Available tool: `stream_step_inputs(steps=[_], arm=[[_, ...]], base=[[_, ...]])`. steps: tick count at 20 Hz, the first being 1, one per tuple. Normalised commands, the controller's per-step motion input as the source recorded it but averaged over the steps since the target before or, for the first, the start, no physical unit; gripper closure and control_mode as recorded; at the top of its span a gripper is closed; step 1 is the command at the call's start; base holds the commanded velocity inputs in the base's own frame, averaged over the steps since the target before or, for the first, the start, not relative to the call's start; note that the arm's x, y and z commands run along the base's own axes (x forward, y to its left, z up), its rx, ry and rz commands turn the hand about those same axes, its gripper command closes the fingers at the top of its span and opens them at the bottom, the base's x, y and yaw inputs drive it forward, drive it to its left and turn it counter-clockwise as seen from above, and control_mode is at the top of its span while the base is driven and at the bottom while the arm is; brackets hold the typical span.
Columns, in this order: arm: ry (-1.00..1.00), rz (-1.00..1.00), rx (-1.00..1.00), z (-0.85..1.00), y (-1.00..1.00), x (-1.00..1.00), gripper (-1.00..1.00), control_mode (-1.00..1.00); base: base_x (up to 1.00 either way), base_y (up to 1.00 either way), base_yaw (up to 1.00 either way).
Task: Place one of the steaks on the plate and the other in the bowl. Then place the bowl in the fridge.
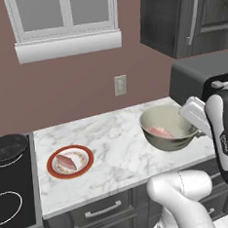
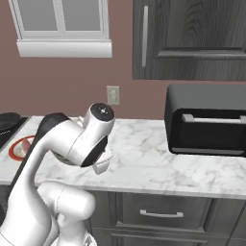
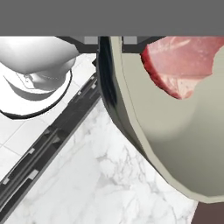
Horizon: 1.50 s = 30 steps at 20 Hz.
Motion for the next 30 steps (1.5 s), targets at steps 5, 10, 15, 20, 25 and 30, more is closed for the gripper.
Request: stream_step_inputs(steps=[5, 10, 15, 20, 25, 30], arm=[[0.00, 0.00, 0.00, 0.00, 0.00, 0.00, 1.00, -1.00], [0.00, 0.00, 0.00, 0.00, 0.00, 0.00, 1.00, 1.00], [0.00, 0.00, 0.00, 0.00, 0.00, 0.00, 1.00, 1.00], [0.00, 0.00, 0.00, 0.00, 0.00, 0.00, 1.00, 1.00], [0.00, 0.00, 0.00, 0.00, 0.00, 0.00, 1.00, 1.00], [0.00, 0.00, 0.00, 0.00, 0.00, 0.00, 1.00, 1.00]], base=[[0.00, 0.00, 0.00], [0.00, 0.00, 0.00], [-0.40, -0.12, -0.39], [-0.23, -0.58, -0.73], [0.00, -0.68, -0.81], [0.02, -0.58, -0.83]])
